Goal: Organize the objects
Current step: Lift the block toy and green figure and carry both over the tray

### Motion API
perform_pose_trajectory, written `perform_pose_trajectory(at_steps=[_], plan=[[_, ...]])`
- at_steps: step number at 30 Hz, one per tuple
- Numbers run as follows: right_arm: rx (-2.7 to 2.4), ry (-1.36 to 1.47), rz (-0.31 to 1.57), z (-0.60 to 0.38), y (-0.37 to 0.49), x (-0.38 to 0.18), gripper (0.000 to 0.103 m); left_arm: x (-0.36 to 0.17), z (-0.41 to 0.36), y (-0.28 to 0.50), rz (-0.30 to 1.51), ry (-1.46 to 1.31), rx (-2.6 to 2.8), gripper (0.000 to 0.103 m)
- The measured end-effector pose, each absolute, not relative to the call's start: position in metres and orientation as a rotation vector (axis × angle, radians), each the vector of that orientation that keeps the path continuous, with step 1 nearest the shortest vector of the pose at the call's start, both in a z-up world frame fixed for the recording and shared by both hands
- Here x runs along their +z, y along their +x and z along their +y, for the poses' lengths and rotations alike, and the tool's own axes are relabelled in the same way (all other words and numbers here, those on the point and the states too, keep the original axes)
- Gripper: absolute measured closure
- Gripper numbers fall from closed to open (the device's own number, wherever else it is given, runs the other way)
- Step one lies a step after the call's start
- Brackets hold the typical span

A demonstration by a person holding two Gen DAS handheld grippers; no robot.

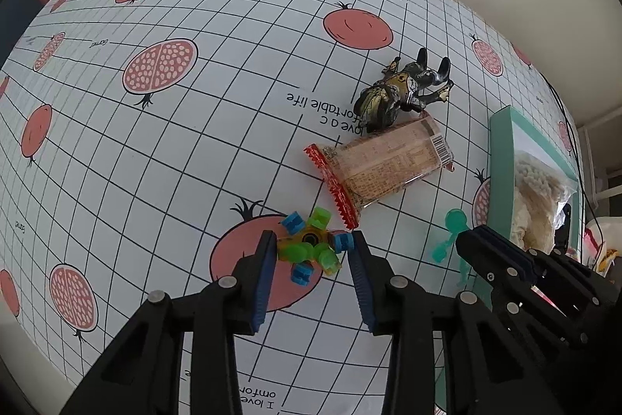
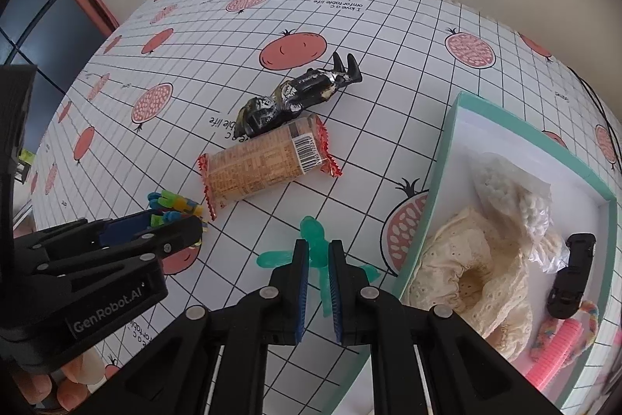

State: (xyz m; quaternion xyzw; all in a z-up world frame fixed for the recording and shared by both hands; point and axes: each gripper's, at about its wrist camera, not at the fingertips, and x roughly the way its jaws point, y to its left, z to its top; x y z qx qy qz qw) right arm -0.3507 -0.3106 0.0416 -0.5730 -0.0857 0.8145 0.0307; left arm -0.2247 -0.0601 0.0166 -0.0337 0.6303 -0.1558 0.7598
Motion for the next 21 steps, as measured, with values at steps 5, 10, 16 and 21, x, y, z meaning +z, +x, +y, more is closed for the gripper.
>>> perform_pose_trajectory(at_steps=[5, 10, 16, 21], plan=[[2.535, -1.738, -0.262, -0.308, -0.349, 0.053, 0.092, 0.027, -0.056, -0.225, 1.348, -0.098, -0.334, 0.064], [2.586, -1.673, -0.257, -0.306, -0.342, 0.078, 0.092, 0.054, -0.054, -0.228, 1.286, -0.141, -0.355, 0.064], [2.612, -1.584, -0.22, -0.287, -0.33, 0.11, 0.092, 0.089, -0.079, -0.236, 1.218, -0.177, -0.432, 0.064], [2.592, -1.529, -0.179, -0.257, -0.317, 0.129, 0.092, 0.109, -0.121, -0.262, 1.192, -0.18, -0.525, 0.064]])
